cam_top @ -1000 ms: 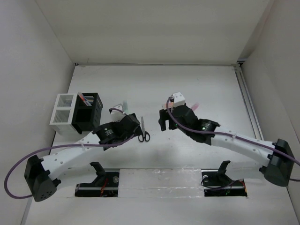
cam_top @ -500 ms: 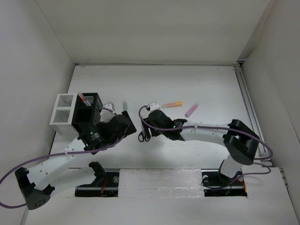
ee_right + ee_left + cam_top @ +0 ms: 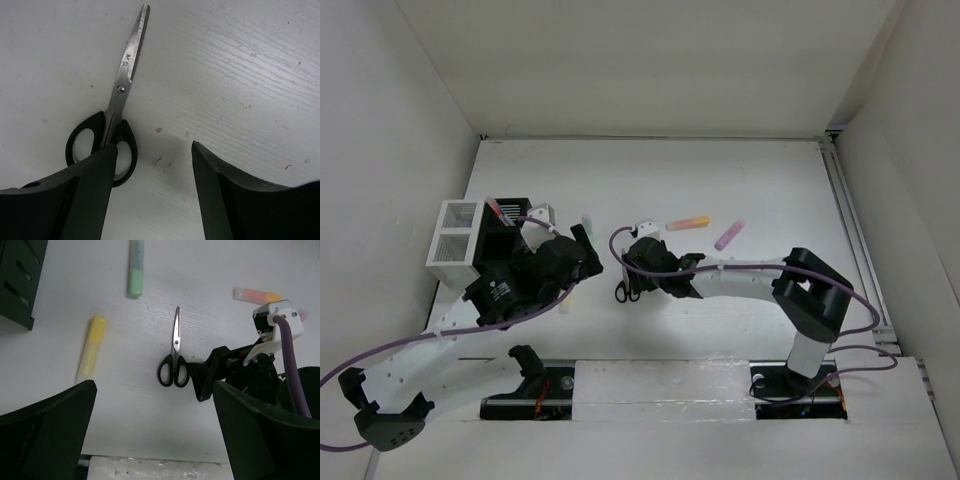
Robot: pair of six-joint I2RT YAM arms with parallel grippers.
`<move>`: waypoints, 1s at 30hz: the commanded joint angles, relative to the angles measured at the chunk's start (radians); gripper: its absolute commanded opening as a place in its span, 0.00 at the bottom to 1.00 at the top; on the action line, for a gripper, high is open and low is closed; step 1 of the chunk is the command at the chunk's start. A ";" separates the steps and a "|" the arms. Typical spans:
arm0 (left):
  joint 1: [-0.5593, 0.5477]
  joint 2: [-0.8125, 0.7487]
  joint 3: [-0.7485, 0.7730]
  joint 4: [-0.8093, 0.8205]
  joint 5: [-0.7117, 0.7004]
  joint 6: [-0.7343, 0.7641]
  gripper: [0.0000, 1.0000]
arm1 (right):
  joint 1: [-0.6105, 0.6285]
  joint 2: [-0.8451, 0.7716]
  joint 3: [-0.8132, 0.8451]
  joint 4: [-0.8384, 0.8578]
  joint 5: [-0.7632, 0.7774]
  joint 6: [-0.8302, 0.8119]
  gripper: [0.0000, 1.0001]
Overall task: Sort the stationery into containers
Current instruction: Pick up the scissors from the center of the board.
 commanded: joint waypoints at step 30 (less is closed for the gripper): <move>-0.005 -0.069 0.004 0.003 -0.029 0.040 0.99 | 0.087 0.134 0.017 -0.004 0.066 0.084 0.10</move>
